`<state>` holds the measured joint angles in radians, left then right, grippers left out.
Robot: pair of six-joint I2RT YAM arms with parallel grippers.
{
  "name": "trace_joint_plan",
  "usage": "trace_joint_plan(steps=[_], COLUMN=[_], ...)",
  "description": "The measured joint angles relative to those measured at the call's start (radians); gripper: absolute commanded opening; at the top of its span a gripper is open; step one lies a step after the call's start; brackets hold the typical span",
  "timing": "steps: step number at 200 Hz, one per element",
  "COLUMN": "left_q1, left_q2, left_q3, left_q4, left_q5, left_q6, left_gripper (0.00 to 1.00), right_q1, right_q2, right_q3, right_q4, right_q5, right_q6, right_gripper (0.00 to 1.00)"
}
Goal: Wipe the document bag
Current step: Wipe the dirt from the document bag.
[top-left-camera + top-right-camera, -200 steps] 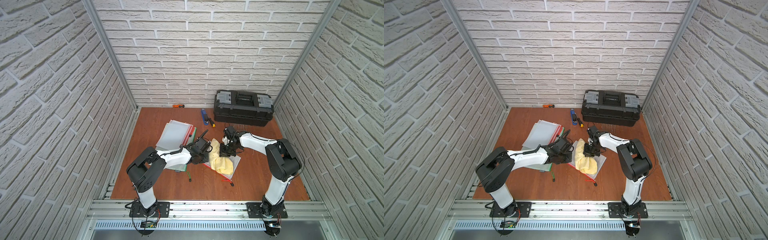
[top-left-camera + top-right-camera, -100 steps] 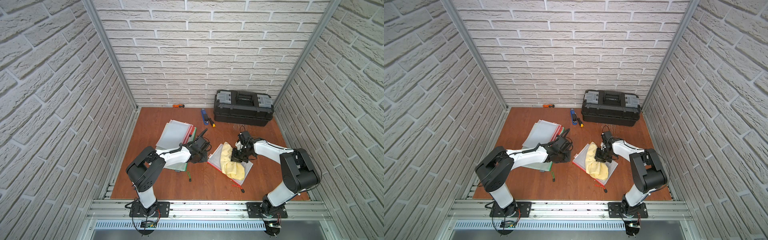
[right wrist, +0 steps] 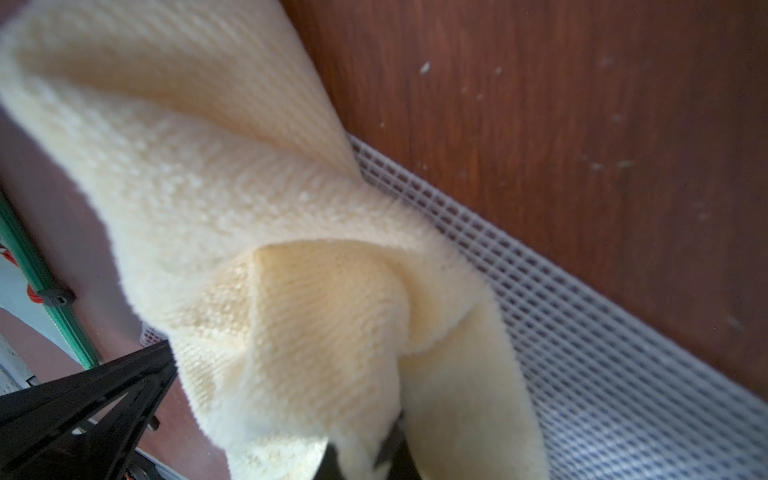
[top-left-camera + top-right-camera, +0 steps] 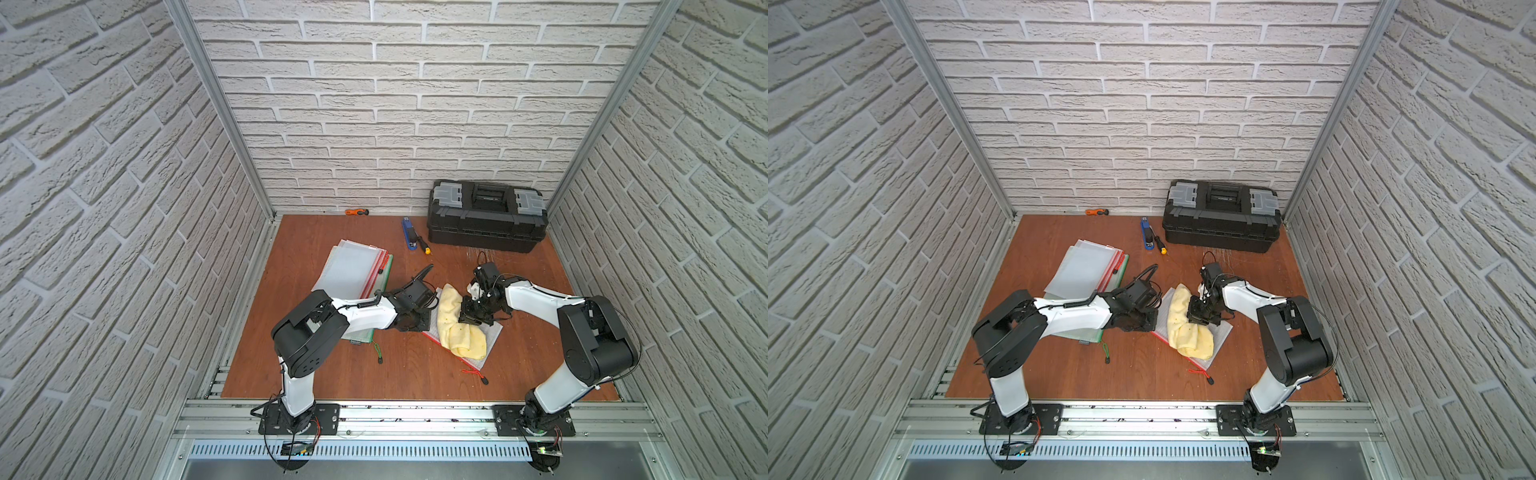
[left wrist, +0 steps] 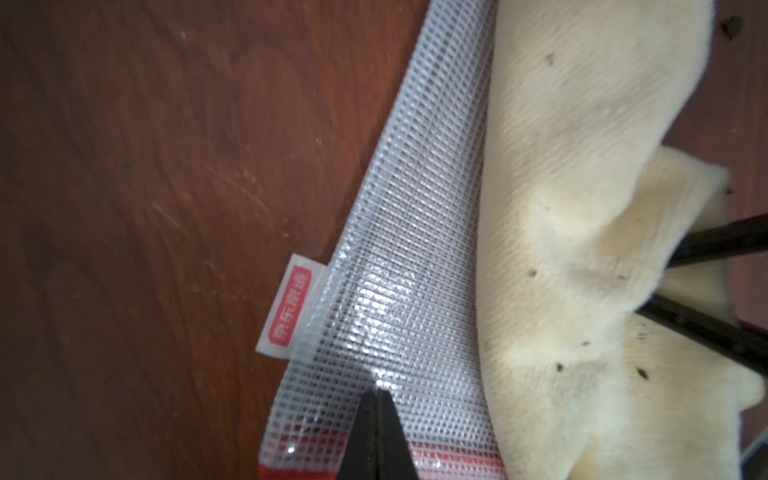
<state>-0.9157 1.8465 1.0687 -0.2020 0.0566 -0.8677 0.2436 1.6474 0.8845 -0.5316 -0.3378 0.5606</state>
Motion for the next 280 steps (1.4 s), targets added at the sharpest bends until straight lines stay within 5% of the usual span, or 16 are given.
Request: trace_joint_plan(steps=[69,150,201,247,280], left_q1=[-0.002,-0.004,-0.003,0.009,0.013], left_q2=[-0.036,-0.035,-0.037,-0.046,-0.053], left_q3=[-0.054,-0.054,-0.055,-0.066,-0.074], left_q4=[0.018,0.019,0.020,0.022,0.021], left_q5=[-0.016,-0.027,-0.035,-0.042,-0.046], left_q6=[-0.016,-0.049,-0.053,-0.052,-0.051], left_gripper=[0.00,0.00,0.00,0.00,0.00], right_q1=[0.021,0.190,0.071,-0.217,-0.250], right_q2=[0.001,0.063,0.060,-0.223,-0.354], right_q3=[0.027,0.155,0.047,-0.154,-0.190], right_q4=[-0.020,0.049,0.059,-0.084,-0.160], right_q5=[0.002,-0.044,-0.029,0.029,0.007], right_q6=[-0.003,0.077,0.068,-0.037,-0.043], right_gripper=[0.02,0.02,0.02,0.02,0.02])
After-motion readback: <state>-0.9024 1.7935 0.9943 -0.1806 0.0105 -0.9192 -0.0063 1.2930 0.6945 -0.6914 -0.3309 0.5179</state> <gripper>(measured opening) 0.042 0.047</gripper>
